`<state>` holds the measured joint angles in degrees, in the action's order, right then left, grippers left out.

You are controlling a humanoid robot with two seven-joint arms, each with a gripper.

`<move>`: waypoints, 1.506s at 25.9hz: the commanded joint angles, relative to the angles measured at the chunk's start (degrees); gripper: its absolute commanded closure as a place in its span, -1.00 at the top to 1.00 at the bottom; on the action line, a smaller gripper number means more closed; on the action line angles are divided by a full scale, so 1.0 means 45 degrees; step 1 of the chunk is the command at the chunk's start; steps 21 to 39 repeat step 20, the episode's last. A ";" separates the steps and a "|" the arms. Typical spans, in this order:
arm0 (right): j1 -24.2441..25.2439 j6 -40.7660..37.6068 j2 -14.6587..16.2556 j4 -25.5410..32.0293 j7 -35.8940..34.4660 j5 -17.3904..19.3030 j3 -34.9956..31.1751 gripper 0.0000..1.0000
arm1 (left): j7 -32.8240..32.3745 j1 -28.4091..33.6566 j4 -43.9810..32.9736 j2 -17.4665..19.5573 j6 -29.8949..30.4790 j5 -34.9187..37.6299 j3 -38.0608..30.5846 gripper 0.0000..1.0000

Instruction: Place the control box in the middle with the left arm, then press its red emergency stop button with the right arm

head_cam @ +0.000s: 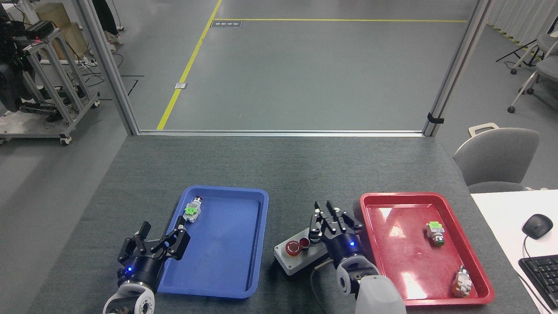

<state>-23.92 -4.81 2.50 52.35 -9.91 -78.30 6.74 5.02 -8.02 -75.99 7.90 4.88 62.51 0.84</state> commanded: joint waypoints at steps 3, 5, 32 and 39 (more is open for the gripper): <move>0.0100 0.0171 0.0890 0.0554 -0.0024 -0.0002 -0.1675 1.00 | 0.0018 0.0005 0.0012 -0.0037 -0.0010 -0.0023 -0.0010 0.99; 0.0627 0.0210 0.0949 0.1277 -0.0043 -0.0002 -0.2104 1.00 | 0.0018 0.0005 0.0012 -0.0018 -0.0010 -0.0023 0.0009 0.99; 0.3498 0.0269 0.0831 0.4890 -0.0083 -0.0022 -0.2378 1.00 | 0.0018 0.0005 0.0012 -0.0018 -0.0010 -0.0023 0.0009 0.99; 0.3498 0.0269 0.0831 0.4890 -0.0083 -0.0022 -0.2378 1.00 | 0.0018 0.0005 0.0012 -0.0018 -0.0010 -0.0023 0.0009 0.99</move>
